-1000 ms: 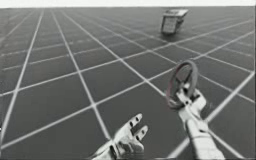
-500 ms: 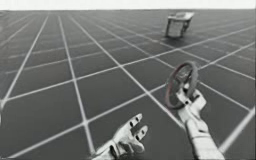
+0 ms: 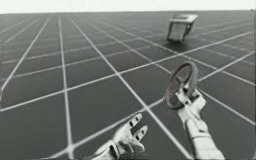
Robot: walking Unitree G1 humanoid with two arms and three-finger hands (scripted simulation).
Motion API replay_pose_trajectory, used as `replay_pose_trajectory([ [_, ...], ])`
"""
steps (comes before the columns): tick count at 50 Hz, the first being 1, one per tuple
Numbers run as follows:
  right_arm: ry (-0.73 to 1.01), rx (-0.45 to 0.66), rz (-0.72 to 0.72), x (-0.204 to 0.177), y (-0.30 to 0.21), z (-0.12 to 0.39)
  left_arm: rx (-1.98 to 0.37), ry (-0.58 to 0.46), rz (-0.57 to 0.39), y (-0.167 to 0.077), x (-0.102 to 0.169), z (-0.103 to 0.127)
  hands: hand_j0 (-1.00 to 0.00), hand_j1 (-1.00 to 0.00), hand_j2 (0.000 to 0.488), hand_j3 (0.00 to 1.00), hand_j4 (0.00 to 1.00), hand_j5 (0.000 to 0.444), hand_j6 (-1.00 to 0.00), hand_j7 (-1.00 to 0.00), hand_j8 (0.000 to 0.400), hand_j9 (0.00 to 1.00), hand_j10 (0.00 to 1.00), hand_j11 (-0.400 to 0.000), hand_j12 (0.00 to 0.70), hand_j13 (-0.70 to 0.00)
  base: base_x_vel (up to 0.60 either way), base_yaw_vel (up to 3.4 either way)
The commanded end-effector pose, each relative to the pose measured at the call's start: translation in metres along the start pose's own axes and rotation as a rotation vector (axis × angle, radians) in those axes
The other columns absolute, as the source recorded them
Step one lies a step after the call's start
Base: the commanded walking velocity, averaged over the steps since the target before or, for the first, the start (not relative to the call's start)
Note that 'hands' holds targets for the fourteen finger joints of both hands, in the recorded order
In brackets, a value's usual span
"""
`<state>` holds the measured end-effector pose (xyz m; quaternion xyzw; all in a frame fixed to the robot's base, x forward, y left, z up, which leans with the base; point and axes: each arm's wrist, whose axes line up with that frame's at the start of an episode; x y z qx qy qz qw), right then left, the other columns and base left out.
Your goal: Pick up and drop off the object
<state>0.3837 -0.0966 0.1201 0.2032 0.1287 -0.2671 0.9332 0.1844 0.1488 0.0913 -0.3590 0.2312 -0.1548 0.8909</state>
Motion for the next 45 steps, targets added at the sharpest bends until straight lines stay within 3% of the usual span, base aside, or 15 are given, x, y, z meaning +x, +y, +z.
replay_pose_trajectory([
  [1, -0.031, 0.027, -0.002, 0.0021, -0.0038, 0.0096, 0.015, 0.005, -0.009, -0.0045, 0.0022, 0.0011, 0.00, 0.00, 0.000, 1.00, 1.00, 0.000, 0.00, 0.00, 0.000, 1.00, 1.00, -0.400, 0.000, -0.700, 0.57, 0.06],
  [45, -0.031, 0.027, -0.002, 0.0021, -0.0038, 0.0096, 0.015, 0.005, -0.009, -0.0045, 0.0022, 0.0011, 0.00, 0.00, 0.000, 1.00, 1.00, 0.000, 0.00, 0.00, 0.000, 1.00, 1.00, -0.400, 0.000, -0.700, 0.57, 0.05],
])
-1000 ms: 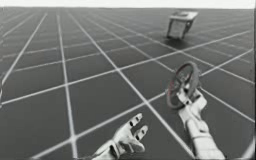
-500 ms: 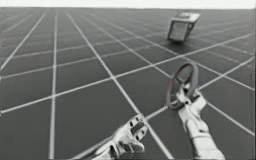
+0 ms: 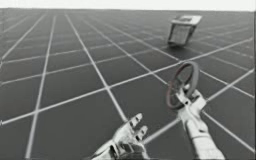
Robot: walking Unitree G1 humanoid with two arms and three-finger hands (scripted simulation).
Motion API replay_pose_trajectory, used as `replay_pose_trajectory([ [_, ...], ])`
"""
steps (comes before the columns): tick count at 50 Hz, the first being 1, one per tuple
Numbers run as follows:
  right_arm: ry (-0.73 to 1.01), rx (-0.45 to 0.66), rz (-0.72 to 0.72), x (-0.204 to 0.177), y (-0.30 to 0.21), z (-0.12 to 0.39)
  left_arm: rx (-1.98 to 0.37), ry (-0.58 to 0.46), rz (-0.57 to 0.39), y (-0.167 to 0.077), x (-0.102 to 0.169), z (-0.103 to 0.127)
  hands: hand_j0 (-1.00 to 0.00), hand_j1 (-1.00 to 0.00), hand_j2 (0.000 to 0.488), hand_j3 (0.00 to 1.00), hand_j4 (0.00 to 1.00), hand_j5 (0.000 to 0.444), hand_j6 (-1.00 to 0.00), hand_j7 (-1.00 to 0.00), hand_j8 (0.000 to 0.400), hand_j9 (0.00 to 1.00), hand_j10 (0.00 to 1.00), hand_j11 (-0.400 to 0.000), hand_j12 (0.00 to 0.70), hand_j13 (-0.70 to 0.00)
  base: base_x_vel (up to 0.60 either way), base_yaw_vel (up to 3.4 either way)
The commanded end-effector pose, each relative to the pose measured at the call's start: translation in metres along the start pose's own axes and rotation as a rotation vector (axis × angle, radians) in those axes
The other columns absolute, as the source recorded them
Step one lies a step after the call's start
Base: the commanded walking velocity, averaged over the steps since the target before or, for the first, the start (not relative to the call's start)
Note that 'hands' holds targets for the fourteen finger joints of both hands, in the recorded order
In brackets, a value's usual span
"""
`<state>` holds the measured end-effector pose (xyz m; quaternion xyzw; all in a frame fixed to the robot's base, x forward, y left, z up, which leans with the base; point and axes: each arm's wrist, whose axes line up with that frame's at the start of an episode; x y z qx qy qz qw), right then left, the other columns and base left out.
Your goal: Pick up and drop off the object
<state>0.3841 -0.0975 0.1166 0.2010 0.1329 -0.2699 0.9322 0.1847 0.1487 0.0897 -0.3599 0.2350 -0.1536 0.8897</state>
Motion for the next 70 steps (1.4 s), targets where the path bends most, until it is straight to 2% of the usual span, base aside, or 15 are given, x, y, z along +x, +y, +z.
replay_pose_trajectory([
  [1, -0.037, 0.033, 0.006, 0.0001, -0.0023, 0.0121, 0.019, -0.001, -0.012, -0.0056, 0.0013, 0.0019, 0.00, 0.00, 0.000, 1.00, 1.00, 0.000, 0.00, 0.00, 0.000, 1.00, 1.00, -0.400, 0.000, -0.700, 0.58, 0.04],
  [70, -0.037, 0.033, 0.006, 0.0001, -0.0023, 0.0121, 0.019, -0.001, -0.012, -0.0056, 0.0013, 0.0019, 0.00, 0.00, 0.000, 1.00, 1.00, 0.000, 0.00, 0.00, 0.000, 1.00, 1.00, -0.400, 0.000, -0.700, 0.57, 0.06],
])
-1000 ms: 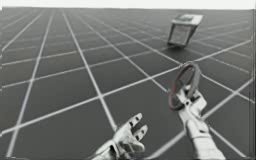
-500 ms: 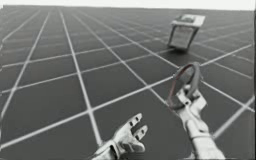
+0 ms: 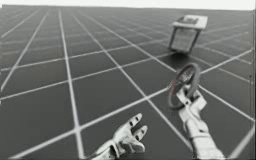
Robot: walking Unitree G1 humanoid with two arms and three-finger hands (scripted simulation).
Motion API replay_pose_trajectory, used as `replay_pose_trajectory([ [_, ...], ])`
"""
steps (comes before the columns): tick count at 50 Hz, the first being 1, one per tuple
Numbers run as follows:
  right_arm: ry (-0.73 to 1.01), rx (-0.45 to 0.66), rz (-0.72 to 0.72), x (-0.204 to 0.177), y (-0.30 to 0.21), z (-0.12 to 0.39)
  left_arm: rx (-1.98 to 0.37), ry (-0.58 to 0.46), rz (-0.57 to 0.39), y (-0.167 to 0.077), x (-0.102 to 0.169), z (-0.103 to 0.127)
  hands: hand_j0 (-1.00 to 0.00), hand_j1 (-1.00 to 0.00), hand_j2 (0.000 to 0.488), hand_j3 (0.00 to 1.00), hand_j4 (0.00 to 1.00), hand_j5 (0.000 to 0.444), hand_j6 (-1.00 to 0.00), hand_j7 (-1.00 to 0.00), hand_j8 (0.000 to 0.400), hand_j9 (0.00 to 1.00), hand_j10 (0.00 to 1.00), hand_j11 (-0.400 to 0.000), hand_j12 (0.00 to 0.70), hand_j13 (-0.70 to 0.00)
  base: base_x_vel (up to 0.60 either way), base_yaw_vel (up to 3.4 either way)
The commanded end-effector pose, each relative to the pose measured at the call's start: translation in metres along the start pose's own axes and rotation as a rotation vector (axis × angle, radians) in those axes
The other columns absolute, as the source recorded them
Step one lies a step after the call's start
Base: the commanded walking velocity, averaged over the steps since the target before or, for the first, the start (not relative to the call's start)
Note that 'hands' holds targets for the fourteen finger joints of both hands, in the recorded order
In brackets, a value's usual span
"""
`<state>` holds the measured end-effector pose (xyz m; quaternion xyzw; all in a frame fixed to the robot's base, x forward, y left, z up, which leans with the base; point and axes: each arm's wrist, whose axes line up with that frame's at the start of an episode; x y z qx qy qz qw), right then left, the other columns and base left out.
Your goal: Pick up and drop off the object
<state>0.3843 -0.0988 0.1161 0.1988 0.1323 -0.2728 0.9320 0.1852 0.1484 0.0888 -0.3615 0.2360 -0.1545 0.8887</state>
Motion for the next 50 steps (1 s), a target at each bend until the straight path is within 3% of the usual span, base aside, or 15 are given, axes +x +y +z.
replay_pose_trajectory([
  [1, -0.033, 0.036, 0.012, -0.0008, -0.0013, 0.0120, 0.023, -0.004, -0.011, -0.0062, 0.0005, 0.0024, 0.00, 0.00, 0.000, 1.00, 1.00, 0.000, 0.00, 0.00, 0.000, 1.00, 1.00, -0.400, 0.000, -0.700, 0.58, 0.04],
  [50, -0.033, 0.036, 0.012, -0.0008, -0.0013, 0.0120, 0.023, -0.004, -0.011, -0.0062, 0.0005, 0.0024, 0.00, 0.00, 0.000, 1.00, 1.00, 0.000, 0.00, 0.00, 0.000, 1.00, 1.00, -0.400, 0.000, -0.700, 0.57, 0.05],
])
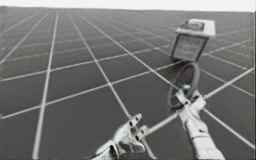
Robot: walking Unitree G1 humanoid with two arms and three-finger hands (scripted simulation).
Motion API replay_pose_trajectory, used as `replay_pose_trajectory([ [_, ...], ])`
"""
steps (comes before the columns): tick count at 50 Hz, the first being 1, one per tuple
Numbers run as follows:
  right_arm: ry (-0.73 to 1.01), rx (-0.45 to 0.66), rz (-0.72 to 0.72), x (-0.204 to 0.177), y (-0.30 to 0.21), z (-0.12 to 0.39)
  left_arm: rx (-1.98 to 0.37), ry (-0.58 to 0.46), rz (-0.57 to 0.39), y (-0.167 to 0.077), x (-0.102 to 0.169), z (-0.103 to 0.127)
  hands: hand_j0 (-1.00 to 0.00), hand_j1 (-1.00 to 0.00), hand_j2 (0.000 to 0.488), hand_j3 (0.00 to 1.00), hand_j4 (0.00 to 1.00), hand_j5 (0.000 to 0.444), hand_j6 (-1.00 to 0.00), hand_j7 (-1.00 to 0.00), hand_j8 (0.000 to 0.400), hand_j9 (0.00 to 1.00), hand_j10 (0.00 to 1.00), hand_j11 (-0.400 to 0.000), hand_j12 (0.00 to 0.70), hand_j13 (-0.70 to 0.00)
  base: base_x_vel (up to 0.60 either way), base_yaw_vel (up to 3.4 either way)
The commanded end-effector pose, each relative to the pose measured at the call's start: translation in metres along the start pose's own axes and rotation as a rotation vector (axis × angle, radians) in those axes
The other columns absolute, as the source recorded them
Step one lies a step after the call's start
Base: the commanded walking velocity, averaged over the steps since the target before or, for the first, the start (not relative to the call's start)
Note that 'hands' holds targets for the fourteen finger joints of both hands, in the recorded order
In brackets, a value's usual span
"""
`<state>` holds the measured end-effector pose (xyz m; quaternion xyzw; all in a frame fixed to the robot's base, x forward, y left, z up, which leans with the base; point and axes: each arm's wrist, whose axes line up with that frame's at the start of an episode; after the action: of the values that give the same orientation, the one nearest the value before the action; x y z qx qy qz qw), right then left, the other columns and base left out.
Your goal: Pick up and drop off the object
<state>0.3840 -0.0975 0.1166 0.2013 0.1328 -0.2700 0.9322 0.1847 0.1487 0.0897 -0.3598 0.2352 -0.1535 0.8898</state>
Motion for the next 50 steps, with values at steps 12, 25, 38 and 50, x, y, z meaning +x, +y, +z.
replay_pose_trajectory([
  [12, -0.037, 0.032, 0.006, 0.0001, -0.0023, 0.0121, 0.019, -0.002, -0.013, -0.0056, 0.0013, 0.0020, 0.00, 0.00, 0.000, 1.00, 1.00, 0.000, 0.00, 0.00, 0.000, 1.00, 1.00, -0.400, 0.000, -0.700, 0.57, 0.05],
  [25, -0.037, 0.032, 0.006, 0.0001, -0.0023, 0.0121, 0.019, -0.002, -0.013, -0.0056, 0.0013, 0.0020, 0.00, 0.00, 0.000, 1.00, 1.00, 0.000, 0.00, 0.00, 0.000, 1.00, 1.00, -0.400, 0.000, -0.700, 0.58, 0.03],
  [38, -0.037, 0.032, 0.006, 0.0001, -0.0023, 0.0121, 0.019, -0.002, -0.013, -0.0056, 0.0013, 0.0020, 0.00, 0.00, 0.000, 1.00, 1.00, 0.000, 0.00, 0.00, 0.000, 1.00, 1.00, -0.400, 0.000, -0.700, 0.56, 0.07],
  [50, -0.037, 0.032, 0.006, 0.0001, -0.0023, 0.0121, 0.019, -0.002, -0.013, -0.0056, 0.0013, 0.0020, 0.00, 0.00, 0.000, 1.00, 1.00, 0.000, 0.00, 0.00, 0.000, 1.00, 1.00, -0.400, 0.000, -0.700, 0.58, 0.04],
])
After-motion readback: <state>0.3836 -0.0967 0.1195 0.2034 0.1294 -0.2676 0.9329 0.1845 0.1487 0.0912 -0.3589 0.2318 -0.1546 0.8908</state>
